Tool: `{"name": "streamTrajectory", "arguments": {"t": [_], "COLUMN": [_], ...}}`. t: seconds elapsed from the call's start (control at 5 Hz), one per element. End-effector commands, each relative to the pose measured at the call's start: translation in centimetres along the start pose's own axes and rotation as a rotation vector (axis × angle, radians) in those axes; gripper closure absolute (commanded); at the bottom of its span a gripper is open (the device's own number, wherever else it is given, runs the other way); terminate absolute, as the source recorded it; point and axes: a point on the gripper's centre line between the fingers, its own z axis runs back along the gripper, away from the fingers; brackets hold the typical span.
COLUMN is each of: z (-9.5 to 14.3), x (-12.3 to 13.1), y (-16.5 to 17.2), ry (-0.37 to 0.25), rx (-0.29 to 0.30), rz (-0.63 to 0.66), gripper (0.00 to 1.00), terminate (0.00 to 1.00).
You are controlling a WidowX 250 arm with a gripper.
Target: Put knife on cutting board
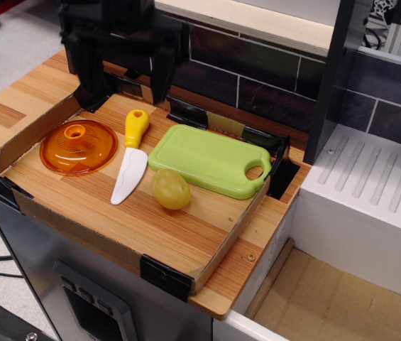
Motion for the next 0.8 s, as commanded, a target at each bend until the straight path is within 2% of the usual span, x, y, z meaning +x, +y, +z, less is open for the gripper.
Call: {"name": "streamTrajectory", "arguments": {"t": [0.0,0.2,0.4,0.6], "z": [2.7,1.9,0.0,-2.2], "x": [5.5,6.2,7.2,8.3], "y": [2.7,3.5,3.8,4.2], "ry": [-0.135,-0.169,-0.231,-0.209], "rx": [-0.134,-0.191,-0.153,-0.138], "rz": [0.042,-0.017,-0.055,-0.085], "gripper": [0.0,0.0,0.0,0.0], "terminate": [0.0,0.0,0.0,0.0]}}
